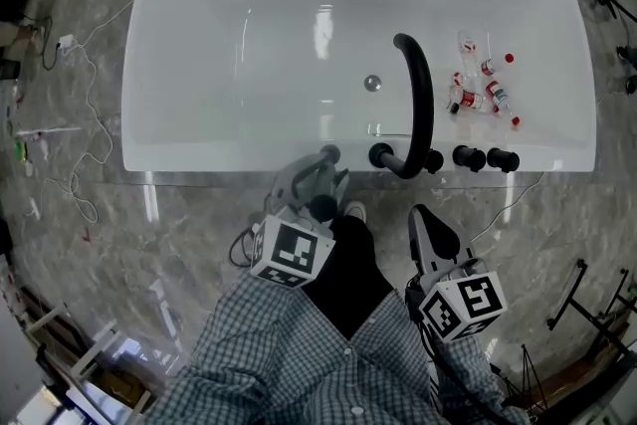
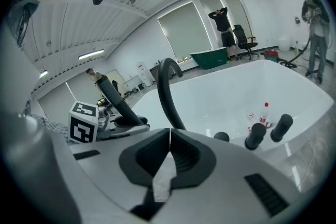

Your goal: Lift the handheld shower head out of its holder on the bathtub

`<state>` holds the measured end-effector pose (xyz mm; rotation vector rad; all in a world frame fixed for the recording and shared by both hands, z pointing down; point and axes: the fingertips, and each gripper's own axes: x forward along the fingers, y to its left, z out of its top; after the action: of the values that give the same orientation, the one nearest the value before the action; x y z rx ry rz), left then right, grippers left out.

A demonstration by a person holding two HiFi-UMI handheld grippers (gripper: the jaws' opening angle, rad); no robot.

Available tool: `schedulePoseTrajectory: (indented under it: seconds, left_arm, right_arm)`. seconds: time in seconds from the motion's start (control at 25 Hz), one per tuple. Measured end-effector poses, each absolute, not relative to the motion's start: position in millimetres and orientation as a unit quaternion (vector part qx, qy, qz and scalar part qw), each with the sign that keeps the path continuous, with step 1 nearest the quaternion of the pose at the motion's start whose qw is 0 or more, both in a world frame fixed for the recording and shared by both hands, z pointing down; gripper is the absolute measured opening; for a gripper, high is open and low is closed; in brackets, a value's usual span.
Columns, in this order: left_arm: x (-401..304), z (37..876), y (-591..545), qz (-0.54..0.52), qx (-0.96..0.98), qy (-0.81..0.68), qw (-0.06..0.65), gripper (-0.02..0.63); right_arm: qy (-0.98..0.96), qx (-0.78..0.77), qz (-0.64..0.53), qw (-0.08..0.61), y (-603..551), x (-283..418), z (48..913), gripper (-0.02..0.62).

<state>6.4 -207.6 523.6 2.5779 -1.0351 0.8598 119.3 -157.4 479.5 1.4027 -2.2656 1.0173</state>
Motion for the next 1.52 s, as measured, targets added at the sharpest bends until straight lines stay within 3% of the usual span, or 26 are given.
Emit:
schedulePoseTrajectory:
  seconds: [1.52]
  left_arm:
    - [-33, 350, -159, 0.265, 0.885, -0.375, 0.073, 0.126]
  right_arm:
    - [-0.827, 0.473, 0.274, 0.135, -146, 94, 346, 0.018]
